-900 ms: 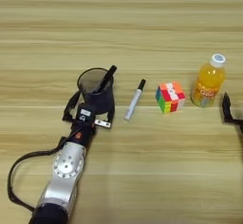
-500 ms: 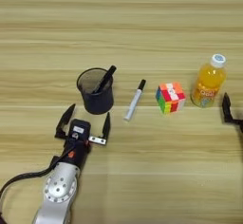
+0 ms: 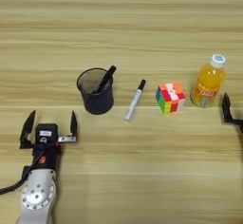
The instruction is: Move the objects on the table
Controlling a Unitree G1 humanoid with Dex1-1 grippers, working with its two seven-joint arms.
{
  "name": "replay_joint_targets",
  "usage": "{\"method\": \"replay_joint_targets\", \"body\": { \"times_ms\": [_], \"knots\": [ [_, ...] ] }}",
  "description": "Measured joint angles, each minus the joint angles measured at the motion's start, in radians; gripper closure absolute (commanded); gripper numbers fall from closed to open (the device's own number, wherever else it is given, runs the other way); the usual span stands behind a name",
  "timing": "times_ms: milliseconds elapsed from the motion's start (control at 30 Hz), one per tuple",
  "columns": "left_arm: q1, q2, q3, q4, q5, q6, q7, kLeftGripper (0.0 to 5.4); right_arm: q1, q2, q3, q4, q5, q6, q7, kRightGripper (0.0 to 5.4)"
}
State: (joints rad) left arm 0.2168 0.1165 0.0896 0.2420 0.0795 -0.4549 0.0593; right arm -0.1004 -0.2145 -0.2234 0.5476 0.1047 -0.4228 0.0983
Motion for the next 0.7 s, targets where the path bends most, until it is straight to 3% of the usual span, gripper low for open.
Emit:
{"method": "replay_joint_targets", "body": {
  "times_ms": [233,433,700],
  "knots": [
    [-0.122,-0.022,0.029,0.145,-0.009,-0.066,0.04,0.05,0.0,0.0,0.002,-0.004,0.0,0.0,0.0,0.0],
    [-0.254,-0.019,0.053,0.292,-0.009,-0.104,0.069,0.05,0.042,0.002,0.007,-0.106,0.0,0.021,-0.001,0.0],
    [-0.31,0.01,0.083,0.364,-0.009,-0.121,0.075,0.05,0.084,0.008,0.024,-0.209,-0.004,0.068,-0.002,0.0]
  ]
}}
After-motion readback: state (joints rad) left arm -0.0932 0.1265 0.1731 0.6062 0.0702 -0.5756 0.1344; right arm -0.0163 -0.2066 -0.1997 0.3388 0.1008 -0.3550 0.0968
